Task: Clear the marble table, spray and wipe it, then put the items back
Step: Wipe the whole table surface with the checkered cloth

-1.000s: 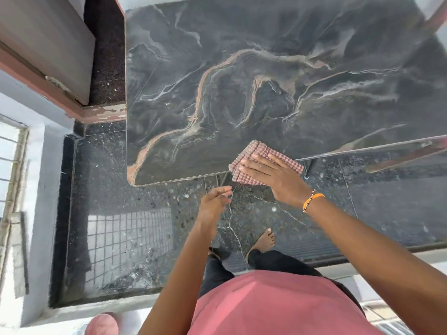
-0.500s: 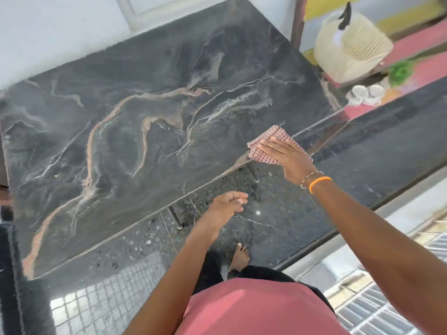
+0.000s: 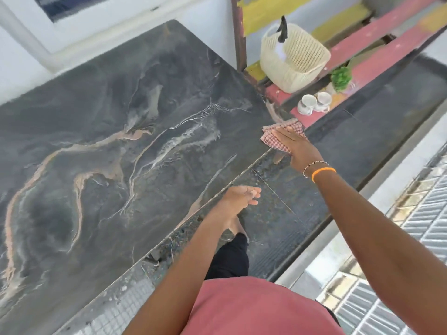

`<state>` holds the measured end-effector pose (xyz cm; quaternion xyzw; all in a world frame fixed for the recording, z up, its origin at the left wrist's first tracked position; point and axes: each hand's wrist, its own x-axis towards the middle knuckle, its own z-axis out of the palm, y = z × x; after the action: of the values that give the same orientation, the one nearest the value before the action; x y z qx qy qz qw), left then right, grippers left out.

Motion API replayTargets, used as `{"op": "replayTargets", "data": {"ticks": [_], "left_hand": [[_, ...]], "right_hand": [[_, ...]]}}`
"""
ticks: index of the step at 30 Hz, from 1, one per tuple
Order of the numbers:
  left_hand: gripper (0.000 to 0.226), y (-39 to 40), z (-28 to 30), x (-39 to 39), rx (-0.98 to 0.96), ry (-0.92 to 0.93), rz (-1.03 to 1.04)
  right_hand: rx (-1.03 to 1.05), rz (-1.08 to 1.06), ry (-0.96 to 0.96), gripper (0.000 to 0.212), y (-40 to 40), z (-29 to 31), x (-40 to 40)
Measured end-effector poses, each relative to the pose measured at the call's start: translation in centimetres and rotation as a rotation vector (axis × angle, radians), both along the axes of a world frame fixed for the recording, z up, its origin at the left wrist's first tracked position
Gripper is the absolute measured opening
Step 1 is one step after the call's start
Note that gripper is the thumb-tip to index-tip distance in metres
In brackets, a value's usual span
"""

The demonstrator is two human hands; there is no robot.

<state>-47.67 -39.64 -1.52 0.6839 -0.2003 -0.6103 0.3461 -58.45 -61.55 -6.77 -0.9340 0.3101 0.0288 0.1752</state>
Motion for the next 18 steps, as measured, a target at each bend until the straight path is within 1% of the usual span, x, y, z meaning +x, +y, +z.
{"op": "replayTargets", "data": {"ticks": [2, 3, 5, 6, 7, 9, 11, 12, 14, 16, 18], "left_hand": [[0.03, -2.4, 0.2, 0.0, 0.006, 0.031, -0.017], [0.03, -4.4, 0.3, 0.2, 0.012, 0.048, -0.029], [0.029, -7.3, 0.6, 0.5, 0.018, 0.071, -0.046], [0.03, -8.9, 0.8, 0.7, 0.01, 0.074, -0.062], [0.03, -10.4, 1.1, 1.1, -0.003, 0.069, -0.082], [0.03, -13.5, 1.6, 1.8, -0.055, 0.049, -0.096], [0.032, -16.2, 1.9, 2.5, -0.132, 0.035, -0.094], [0.038, -17.6, 2.0, 2.8, -0.175, 0.015, -0.119], [0.062, -20.2, 1.8, 3.2, -0.263, -0.088, -0.234], [0.088, -22.2, 1.4, 3.3, -0.306, -0.209, -0.369], [0.105, -24.1, 0.8, 3.2, -0.325, -0.245, -0.479]], "right_hand": [[0.038, -0.018, -0.017, 0.086, -1.6, 0.2, -0.1], [0.076, -0.061, -0.036, 0.085, -3.0, 0.3, -0.1], [0.164, -0.222, -0.122, 0.077, -4.6, 0.2, 0.2], [0.231, -0.351, -0.198, 0.071, -5.5, 0.3, 0.4], [0.329, -0.504, -0.293, 0.064, -6.3, 0.5, 0.6], [0.652, -0.794, -0.483, 0.056, -7.8, 1.0, 1.0], [1.038, -0.914, -0.686, 0.055, -8.8, 1.6, 1.0], [1.189, -0.917, -0.758, 0.053, -9.3, 2.2, 1.0], [1.408, -0.877, -0.838, 0.05, -10.1, 3.1, 1.0], [1.541, -0.86, -0.888, 0.049, -10.5, 4.0, 1.4], [1.599, -0.847, -0.928, 0.038, -10.9, 4.8, 2.2]]}}
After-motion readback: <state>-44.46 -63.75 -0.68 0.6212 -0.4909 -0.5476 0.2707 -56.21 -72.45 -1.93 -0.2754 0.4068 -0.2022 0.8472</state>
